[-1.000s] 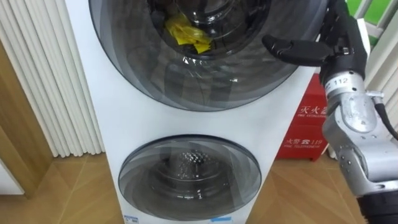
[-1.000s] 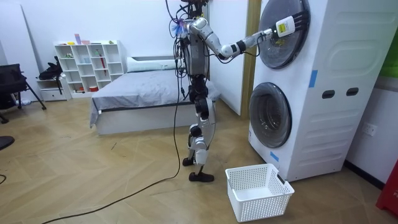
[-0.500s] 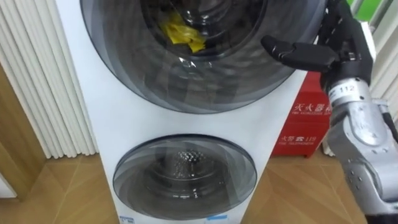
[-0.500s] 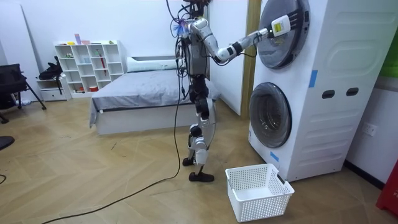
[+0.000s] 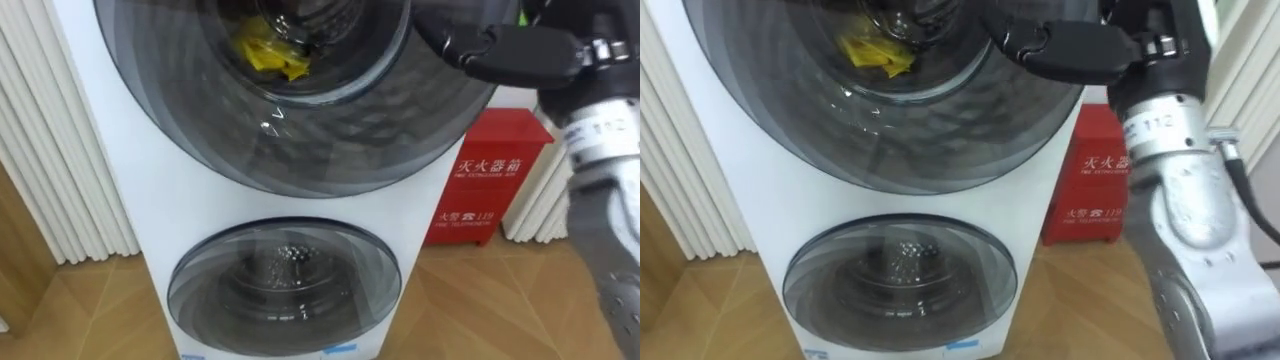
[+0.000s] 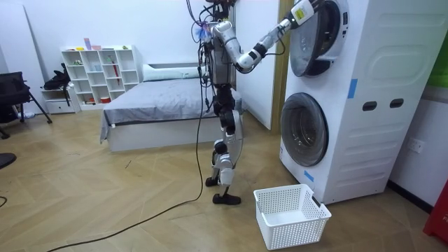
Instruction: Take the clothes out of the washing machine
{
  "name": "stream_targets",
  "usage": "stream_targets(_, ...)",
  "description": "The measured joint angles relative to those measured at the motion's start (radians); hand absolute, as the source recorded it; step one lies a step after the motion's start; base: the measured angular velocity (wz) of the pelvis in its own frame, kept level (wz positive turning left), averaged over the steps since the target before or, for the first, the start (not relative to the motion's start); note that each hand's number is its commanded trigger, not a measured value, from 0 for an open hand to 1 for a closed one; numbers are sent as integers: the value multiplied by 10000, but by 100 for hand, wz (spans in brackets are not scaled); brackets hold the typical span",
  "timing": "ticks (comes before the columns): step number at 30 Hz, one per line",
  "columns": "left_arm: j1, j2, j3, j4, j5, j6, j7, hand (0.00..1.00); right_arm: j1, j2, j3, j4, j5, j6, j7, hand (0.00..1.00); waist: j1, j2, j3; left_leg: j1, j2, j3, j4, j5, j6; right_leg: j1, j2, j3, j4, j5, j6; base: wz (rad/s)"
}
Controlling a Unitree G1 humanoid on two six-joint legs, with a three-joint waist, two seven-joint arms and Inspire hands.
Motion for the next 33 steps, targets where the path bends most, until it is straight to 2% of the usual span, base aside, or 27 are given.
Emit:
stream_targets(3, 122, 12, 21, 10, 6, -33, 25, 0, 314, -80, -47, -186, -16, -149, 291, 0, -120, -95, 30, -65, 11, 15, 13, -30, -48, -24, 3, -7, -1, -7, -3, 1)
stream_targets(5, 181, 36, 201, 9, 14, -99, 25, 0, 657, -250, -330, -249, -26, -282, 691, 0, -124, -115, 99, -89, 45, 14, 48, -112, -98, -49, 32, -15, -19, -21, 14, 4)
stream_targets(9, 224, 152, 297, 27, 14, -200, 17, 0, 1310, -293, -623, -469, -82, -693, 1383, 0, -121, -149, 86, -101, 85, 35, 161, -230, -106, -16, 64, -11, 3, -7, -1, -1)
stream_targets(11, 233, 239, 392, 162, 7, -272, 7, 0, 1870, -292, -746, -509, -64, -1202, 1833, 0, -118, -116, 88, -46, 95, 48, 144, -228, -106, 64, 80, -9, 6, 18, -18, 0)
stream_targets(13, 221, 296, 392, 184, 1, -274, -3, 0, 2140, -292, -792, -516, -48, -1419, 2099, 0, -128, -59, 80, -39, 96, 57, 145, -228, -105, 69, 82, -1, 3, 20, -22, 0)
stream_targets(17, 191, 301, 385, 189, -12, -274, -69, 0, 2335, -290, -795, -443, -23, -1538, 2502, 0, -129, 189, 85, -16, 99, 106, 127, -228, -105, 69, 86, 34, -9, 18, -21, 0)
stream_targets(19, 119, 302, 368, 184, -68, -277, -75, 0, 2404, -287, -745, -437, 224, -1576, 2655, 0, -131, 248, 91, -31, 104, 119, 130, -227, -106, 65, 87, 27, -16, 15, -22, 0)
stream_targets(21, 124, 303, 367, 147, -219, -281, -75, 0, 2580, -137, -746, -438, 411, -1688, 2780, 0, -118, 257, 94, -44, 114, 150, 133, -227, -108, 51, 88, 12, -16, 1, -27, 0)
stream_targets(23, 105, 302, 226, 154, -199, -278, -78, 0, 2621, 359, -753, -351, 519, -1892, 2994, 0, -157, 256, 96, -76, 116, 156, 142, -225, -110, 14, 89, -1, -18, -3, -31, -2)
stream_targets(27, -33, 302, -27, 154, -233, -279, -66, 0, 2684, 1020, -743, -61, 1081, -2197, 3208, 0, -171, 254, 97, -87, 114, 156, 162, -225, -109, 11, 86, 3, -19, -3, -28, 0)
stream_targets(29, -160, 321, -280, 221, -375, -281, -32, 0, 2887, 1495, -639, 232, 1413, -2569, 3308, 0, -128, 267, 97, -73, 114, 156, 168, -225, -109, 13, 91, -9, -15, -1, -32, 0)
stream_targets(32, -284, 326, -651, 373, -431, -247, -33, 0, 3227, 1869, -391, 596, 1661, -2824, 3424, 0, -97, 304, 93, -75, 119, 204, 179, -226, -109, -14, 96, 17, 6, 0, -33, -4)
stream_targets(33, -294, 324, -724, 374, -453, -232, -33, 0, 3327, 1872, -288, 683, 1747, -2839, 3429, 0, -97, 314, 93, -75, 123, 224, 177, -226, -109, -21, 101, 41, 13, 0, -33, -10)
